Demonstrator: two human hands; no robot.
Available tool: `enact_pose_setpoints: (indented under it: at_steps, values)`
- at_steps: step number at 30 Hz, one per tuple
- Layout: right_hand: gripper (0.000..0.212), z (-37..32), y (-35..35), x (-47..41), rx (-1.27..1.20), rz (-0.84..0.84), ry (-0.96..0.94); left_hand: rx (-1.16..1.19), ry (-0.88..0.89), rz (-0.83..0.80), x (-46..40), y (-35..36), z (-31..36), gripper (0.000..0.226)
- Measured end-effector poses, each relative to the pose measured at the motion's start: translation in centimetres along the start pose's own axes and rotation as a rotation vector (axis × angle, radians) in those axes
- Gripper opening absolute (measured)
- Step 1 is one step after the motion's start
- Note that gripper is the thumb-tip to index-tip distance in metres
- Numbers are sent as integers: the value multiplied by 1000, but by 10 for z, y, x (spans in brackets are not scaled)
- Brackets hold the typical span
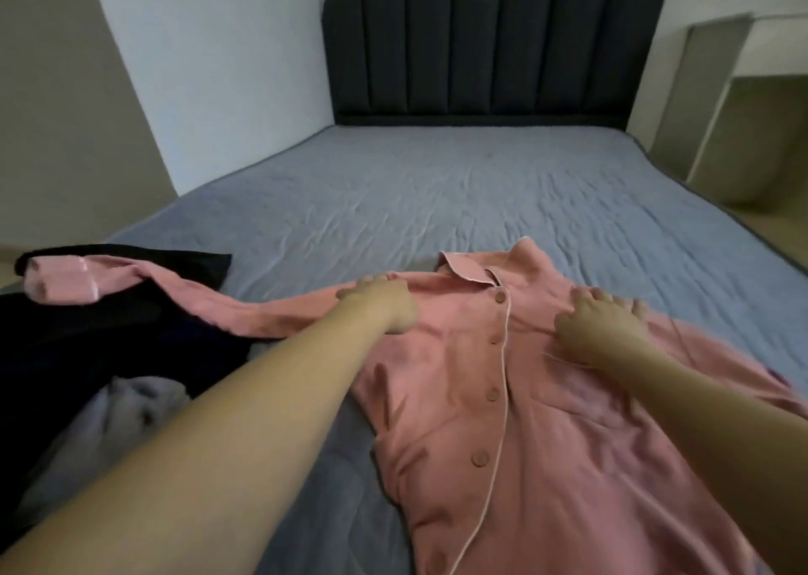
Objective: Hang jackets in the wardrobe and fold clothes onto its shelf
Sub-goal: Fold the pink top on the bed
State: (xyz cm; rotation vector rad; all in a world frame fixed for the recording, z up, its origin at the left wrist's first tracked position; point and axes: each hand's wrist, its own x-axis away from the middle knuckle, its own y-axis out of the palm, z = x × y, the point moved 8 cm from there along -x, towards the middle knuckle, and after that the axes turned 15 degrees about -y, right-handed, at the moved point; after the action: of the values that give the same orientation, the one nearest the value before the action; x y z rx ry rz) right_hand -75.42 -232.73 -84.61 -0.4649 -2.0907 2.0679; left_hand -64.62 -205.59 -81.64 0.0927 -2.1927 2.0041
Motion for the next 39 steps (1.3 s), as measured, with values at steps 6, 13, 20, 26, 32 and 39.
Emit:
enact_pose_setpoints:
  at_steps: [6, 13, 20, 26, 32, 39]
  values:
    - [53, 90, 23, -35, -346, -145, 150, 306, -119, 25, -68, -1, 68, 82]
    - [21, 64, 25, -116, -722, -218, -5, 634, 46, 139, -144, -9, 121, 39]
    - [41, 68, 30, -127, -533, -152, -81, 340, -122, 464, -144, 34, 140, 64]
    - [41, 137, 31, -22, -1081, -666, 182, 487, -73, 172, -113, 59, 148, 71]
    - [31, 147, -27, 35, -1040, -508, 13, 490, 422, 106, 10, 36, 245, 69]
    - [25, 147, -121, 67, -1128, -177, -249, 212, 226, -174, 49, 51, 252, 70]
